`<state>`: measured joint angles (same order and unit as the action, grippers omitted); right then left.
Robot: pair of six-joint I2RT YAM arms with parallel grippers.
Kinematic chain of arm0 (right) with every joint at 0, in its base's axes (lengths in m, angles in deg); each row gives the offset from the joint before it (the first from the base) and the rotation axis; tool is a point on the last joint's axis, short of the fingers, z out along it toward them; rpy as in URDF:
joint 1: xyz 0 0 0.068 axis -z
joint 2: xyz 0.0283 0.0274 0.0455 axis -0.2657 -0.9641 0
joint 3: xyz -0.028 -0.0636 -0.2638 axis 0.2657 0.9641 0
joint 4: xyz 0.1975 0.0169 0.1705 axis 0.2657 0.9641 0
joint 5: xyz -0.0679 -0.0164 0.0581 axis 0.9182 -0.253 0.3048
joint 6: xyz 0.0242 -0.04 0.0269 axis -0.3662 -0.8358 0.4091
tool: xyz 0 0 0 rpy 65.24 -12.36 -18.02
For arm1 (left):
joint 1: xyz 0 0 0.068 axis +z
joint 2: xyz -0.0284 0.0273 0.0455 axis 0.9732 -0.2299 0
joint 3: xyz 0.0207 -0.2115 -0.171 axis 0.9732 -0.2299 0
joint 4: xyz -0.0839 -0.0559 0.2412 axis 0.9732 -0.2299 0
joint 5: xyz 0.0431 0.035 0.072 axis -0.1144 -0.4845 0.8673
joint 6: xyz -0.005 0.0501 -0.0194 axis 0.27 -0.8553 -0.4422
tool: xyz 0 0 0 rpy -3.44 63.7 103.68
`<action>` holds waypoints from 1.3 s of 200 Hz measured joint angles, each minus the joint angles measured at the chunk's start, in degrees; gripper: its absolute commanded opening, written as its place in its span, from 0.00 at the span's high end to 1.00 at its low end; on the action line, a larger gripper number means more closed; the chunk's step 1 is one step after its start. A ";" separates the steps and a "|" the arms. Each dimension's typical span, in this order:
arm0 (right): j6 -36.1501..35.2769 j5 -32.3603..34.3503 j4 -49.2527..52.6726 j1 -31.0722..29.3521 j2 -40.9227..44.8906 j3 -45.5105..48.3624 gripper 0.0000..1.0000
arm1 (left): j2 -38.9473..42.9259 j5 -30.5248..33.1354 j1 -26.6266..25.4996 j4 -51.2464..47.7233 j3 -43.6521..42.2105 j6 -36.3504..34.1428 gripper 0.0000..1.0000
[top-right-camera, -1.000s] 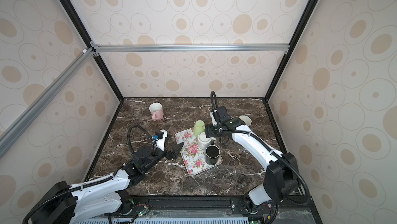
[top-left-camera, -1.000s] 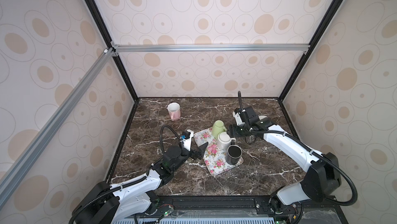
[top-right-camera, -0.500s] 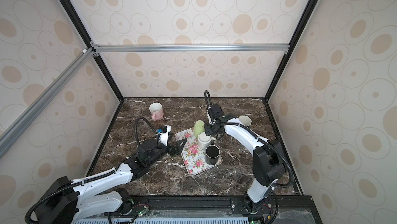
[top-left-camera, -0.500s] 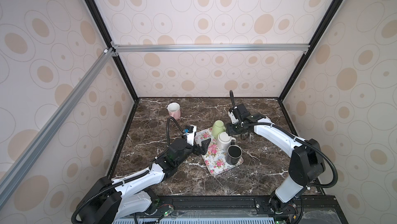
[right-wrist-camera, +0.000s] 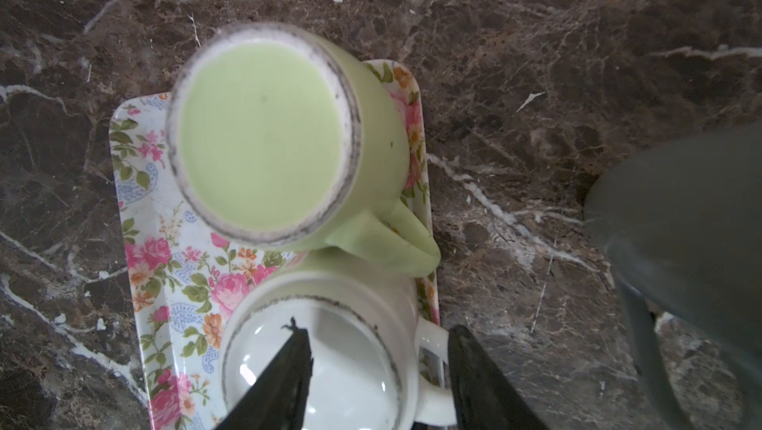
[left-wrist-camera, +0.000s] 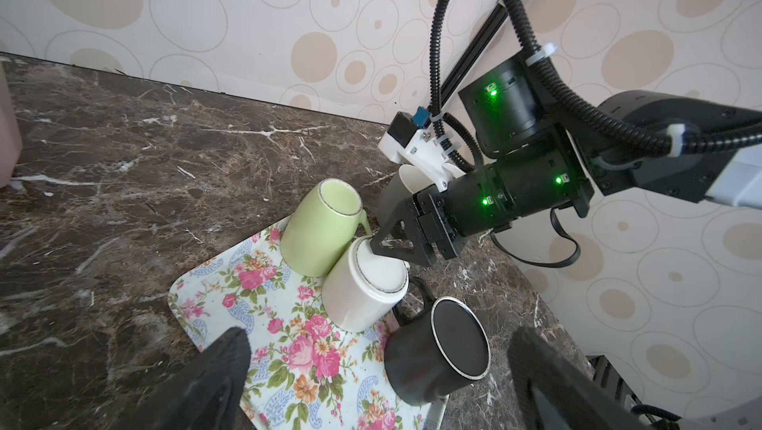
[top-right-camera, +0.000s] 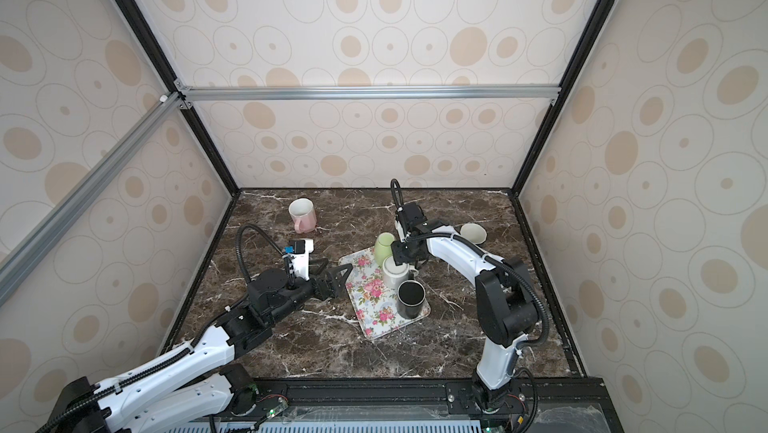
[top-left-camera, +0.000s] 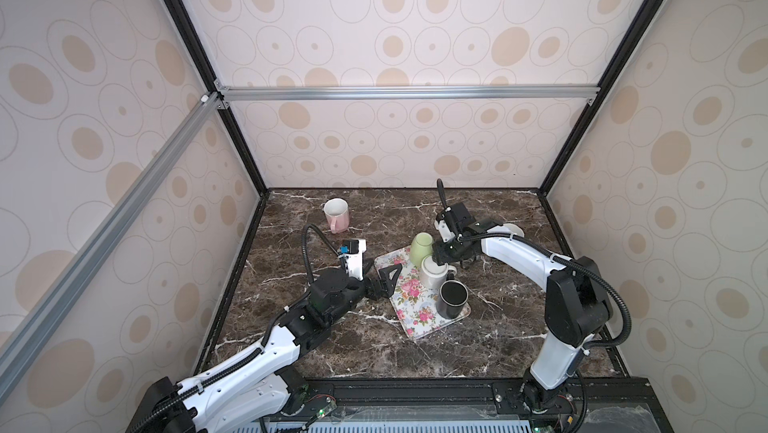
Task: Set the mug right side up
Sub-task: 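Lower the right gripper and close it on the light-green mug's base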
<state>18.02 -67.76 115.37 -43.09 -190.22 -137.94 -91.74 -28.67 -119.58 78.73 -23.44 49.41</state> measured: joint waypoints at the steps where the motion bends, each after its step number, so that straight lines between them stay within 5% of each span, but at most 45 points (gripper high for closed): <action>1: 0.00 -0.02 0.00 0.00 -0.04 -0.04 0.46 | 0.07 0.02 0.00 -0.13 0.00 0.02 0.02; 260: 0.55 -7.74 -1.33 0.13 -9.97 -10.03 0.48 | 1.57 3.80 0.00 -4.90 0.00 1.92 0.02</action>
<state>18.57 -75.50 114.04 -42.96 -200.18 -147.98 -90.16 -24.86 -119.58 73.84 -23.44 51.33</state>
